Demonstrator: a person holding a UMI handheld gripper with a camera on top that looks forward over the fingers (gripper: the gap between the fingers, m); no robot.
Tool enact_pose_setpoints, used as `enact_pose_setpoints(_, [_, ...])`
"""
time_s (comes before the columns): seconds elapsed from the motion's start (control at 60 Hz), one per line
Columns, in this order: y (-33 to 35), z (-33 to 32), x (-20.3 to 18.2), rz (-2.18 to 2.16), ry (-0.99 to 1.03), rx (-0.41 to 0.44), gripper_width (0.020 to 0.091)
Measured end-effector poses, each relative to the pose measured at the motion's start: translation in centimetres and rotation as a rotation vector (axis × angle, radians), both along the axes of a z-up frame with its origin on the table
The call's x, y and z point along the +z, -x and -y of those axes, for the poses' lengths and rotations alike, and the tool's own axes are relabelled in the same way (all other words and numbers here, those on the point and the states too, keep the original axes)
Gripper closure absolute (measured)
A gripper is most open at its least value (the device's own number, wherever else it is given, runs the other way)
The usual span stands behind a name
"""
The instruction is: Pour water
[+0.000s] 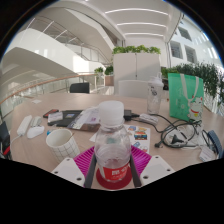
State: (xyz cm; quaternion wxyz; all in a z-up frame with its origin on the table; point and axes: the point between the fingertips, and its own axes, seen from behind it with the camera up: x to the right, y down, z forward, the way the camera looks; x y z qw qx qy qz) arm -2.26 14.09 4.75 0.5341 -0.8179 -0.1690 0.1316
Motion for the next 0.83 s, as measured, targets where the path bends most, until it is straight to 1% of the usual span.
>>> enact_pose_setpoints(0.033, [-0.1, 0.6, 0.3, 0.006, 0.016, 0.004, 0.0471])
enact_pose_setpoints(0.067, [-0.2, 1.5, 0.5, 0.014, 0.031, 0.011, 0.0366])
enact_pose_setpoints(0.083, [-0.3, 1.9, 0.6, 0.022, 0.041, 0.012, 0.0297])
enact_pose_setpoints(0.1, [-0.5, 2.5, 0.7, 0.030, 0.050, 0.014, 0.0259])
enact_pose_setpoints(0.117, [-0.7, 2.9, 0.8, 0.039, 0.057, 0.009, 0.0247])
enact_pose_setpoints(0.183, [-1.4, 5.3, 1.5, 0.070, 0.080, 0.000, 0.0269])
enact_pose_setpoints(0.383, [-2.8, 13.8, 6.1, 0.121, 0.120, -0.070, 0.0267])
enact_pose_setpoints(0.567, [-4.5, 20.3, 11.3, 0.137, 0.116, -0.213, 0.0262])
enact_pose_setpoints(0.65, [-4.5, 22.5, 13.2, 0.140, 0.097, -0.235, 0.0263])
enact_pose_setpoints(0.833, [-4.4, 26.1, 15.8, 0.152, 0.088, -0.264, 0.0263])
